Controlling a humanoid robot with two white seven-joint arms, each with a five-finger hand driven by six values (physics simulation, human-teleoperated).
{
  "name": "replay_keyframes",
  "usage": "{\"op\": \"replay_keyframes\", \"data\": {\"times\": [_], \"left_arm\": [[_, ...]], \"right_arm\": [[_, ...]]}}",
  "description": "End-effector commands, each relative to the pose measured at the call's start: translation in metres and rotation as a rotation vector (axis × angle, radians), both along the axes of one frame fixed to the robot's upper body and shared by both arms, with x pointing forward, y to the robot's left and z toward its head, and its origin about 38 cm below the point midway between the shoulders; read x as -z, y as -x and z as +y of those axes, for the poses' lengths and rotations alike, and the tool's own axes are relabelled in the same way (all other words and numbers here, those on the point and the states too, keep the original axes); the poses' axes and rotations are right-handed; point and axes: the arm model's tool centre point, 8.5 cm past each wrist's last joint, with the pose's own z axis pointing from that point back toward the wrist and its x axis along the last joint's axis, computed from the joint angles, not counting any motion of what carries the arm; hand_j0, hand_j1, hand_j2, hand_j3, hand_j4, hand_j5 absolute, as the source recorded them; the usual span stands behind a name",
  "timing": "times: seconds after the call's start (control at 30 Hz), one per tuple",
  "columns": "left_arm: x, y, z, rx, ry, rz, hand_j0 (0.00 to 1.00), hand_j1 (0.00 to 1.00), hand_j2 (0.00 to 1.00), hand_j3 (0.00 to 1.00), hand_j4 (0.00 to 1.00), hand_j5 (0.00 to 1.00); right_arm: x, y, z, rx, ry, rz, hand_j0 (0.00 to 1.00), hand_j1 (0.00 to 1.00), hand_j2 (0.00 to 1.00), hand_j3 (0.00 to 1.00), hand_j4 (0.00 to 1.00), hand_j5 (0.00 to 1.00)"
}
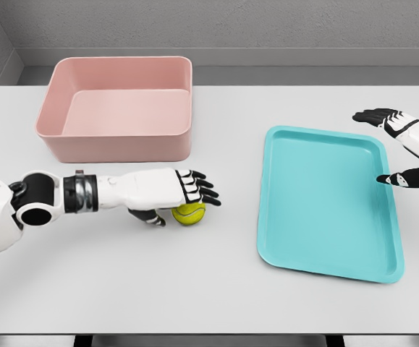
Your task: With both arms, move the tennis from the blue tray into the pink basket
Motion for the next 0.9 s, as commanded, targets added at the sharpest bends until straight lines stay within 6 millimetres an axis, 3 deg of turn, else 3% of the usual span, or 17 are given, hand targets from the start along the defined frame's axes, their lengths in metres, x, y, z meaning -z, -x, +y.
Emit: {"op": "replay_keyframes", "data": {"times": [0.0, 0.13, 0.23, 0.4, 0.77, 0.87], "left_arm": [[0.001, -0.001, 0.001, -0.007, 0.003, 0.006, 1.0, 1.0, 1.0, 1.0, 1.0, 1.0], [0.003, -0.003, 0.003, -0.013, -0.006, 0.012, 1.0, 1.0, 1.0, 1.0, 1.0, 1.0], [0.004, -0.002, 0.003, -0.008, -0.025, 0.017, 0.91, 0.91, 0.91, 0.91, 0.91, 0.91], [0.008, 0.001, -0.012, 0.023, -0.026, 0.031, 0.92, 0.92, 0.92, 0.92, 0.92, 0.92], [0.017, -0.008, -0.006, -0.013, -0.041, 0.047, 0.84, 0.84, 0.84, 0.84, 0.84, 0.84], [0.019, -0.009, -0.004, -0.013, -0.062, 0.054, 0.73, 0.73, 0.73, 0.73, 0.73, 0.73]], "right_arm": [[-0.001, 0.0, 0.0, 0.0, -0.008, 0.0, 1.0, 1.0, 1.0, 1.0, 1.0, 1.0], [0.0, 0.0, -0.001, 0.001, -0.008, 0.001, 1.0, 1.0, 1.0, 1.0, 1.0, 1.0], [0.0, 0.0, -0.001, 0.003, -0.007, 0.003, 1.0, 1.0, 1.0, 1.0, 1.0, 1.0], [0.0, 0.0, -0.001, 0.002, -0.008, 0.003, 1.0, 1.0, 1.0, 1.0, 1.0, 1.0], [0.0, 0.0, 0.0, 0.0, -0.008, 0.002, 1.0, 1.0, 1.0, 1.0, 1.0, 1.0], [0.0, 0.0, 0.0, 0.0, -0.008, 0.002, 1.0, 1.0, 1.0, 1.0, 1.0, 1.0]]}}
